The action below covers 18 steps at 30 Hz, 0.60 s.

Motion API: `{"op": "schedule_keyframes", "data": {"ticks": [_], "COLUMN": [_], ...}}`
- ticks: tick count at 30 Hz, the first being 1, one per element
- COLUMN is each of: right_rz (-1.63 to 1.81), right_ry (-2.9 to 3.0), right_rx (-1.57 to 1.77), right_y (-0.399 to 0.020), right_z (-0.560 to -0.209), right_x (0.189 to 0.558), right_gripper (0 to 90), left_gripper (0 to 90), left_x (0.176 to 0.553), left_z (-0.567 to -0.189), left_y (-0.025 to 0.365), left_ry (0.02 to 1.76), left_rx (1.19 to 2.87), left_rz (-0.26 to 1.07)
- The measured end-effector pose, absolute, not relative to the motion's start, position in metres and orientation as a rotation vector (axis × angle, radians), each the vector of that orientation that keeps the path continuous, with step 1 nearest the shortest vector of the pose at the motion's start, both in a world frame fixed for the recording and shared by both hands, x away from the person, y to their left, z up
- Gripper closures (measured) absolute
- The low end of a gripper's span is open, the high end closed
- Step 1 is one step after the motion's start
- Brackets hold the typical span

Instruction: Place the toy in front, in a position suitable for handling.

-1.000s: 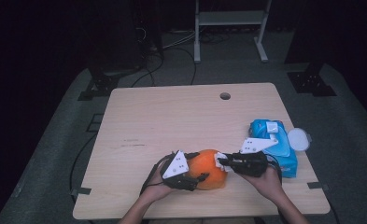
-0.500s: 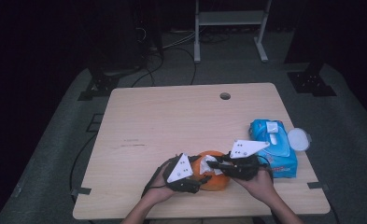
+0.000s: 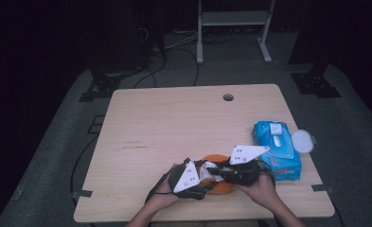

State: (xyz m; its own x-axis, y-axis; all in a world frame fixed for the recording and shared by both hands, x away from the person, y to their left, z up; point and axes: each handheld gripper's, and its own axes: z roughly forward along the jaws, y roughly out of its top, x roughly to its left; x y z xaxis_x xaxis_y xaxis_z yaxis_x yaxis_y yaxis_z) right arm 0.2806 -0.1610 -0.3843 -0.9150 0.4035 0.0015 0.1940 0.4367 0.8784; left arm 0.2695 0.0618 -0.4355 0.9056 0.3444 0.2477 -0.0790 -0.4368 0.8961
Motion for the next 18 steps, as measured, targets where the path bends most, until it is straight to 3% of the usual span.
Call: {"op": "schedule_keyframes", "data": {"ticks": [6, 13, 18], "right_rz": [1.466, 1.503, 1.457], "right_ry": [2.423, 2.466, 2.452], "right_rx": [0.686, 0.557, 0.600], "right_y": [-0.194, -0.168, -0.183], "right_z": [-0.388, -0.385, -0.388], "right_x": [0.291, 0.279, 0.287], "right_gripper": [78.8, 78.8, 78.8], "left_gripper": [29.7, 29.5, 29.3], "left_x": [0.270, 0.266, 0.271], "left_z": [-0.437, -0.436, -0.438], "left_y": [0.063, 0.062, 0.068], "left_ry": [0.202, 0.153, 0.207], "left_rx": [1.957, 1.983, 1.971], "left_rz": [0.455, 0.488, 0.442]}}
